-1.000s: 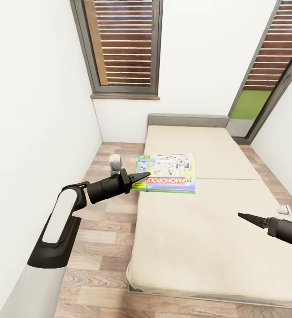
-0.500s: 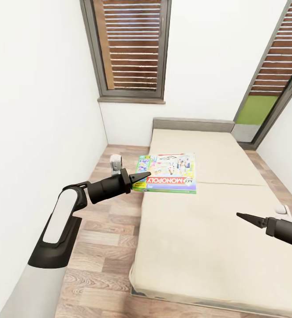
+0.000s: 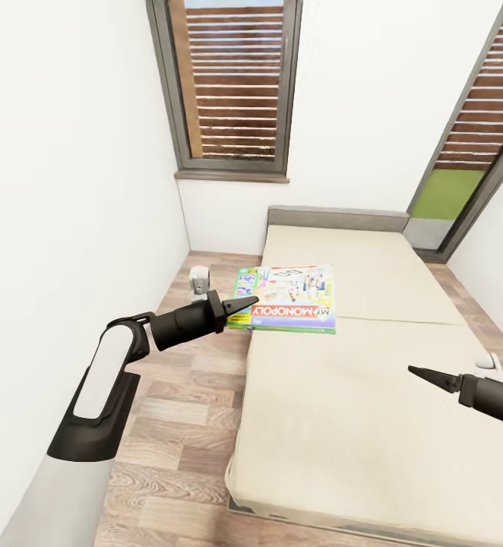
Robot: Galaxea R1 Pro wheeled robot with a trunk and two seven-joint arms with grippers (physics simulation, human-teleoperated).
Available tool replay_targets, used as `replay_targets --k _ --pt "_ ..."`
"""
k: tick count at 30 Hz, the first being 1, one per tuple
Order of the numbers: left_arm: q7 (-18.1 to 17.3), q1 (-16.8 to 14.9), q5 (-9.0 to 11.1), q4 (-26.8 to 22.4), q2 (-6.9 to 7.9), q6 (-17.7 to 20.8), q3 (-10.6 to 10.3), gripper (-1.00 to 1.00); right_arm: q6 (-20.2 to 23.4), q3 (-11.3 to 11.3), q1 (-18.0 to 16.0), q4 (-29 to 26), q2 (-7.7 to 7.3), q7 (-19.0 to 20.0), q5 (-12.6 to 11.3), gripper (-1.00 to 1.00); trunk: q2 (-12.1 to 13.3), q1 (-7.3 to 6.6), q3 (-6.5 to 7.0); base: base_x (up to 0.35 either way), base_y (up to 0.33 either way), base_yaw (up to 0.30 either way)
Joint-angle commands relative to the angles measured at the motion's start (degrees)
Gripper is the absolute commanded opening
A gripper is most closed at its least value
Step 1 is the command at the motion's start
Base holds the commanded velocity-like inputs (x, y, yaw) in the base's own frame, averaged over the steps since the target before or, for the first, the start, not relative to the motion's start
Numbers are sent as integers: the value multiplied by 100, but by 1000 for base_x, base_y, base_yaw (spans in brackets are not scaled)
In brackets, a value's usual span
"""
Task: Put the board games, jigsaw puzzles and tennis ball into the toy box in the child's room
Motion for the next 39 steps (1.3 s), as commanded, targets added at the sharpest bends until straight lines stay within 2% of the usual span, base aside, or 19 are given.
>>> replay_targets --k 1,8,12,23,39 --pt "4 -5 -12 -1 2 21 4 -100 18 -7 -1 0 -1 24 8 100 -11 3 -9 0 0 15" --pt "282 -5 -10 -1 25 21 26 -100 -174 -8 24 0 1 40 8 100 -11 3 -4 0 0 8" --pt "450 -5 -6 -1 38 25 38 -100 -356 -10 40 0 1 183 8 100 -11 3 -2 0 0 3" --pt "529 20 -7 -15 46 27 18 -100 -479 -27 49 0 1 496 8 100 -11 3 47 50 0 -9" --pt "570 28 -14 -9 28 30 -45 -100 -507 -27 51 0 1 539 8 100 -11 3 185 25 0 -55"
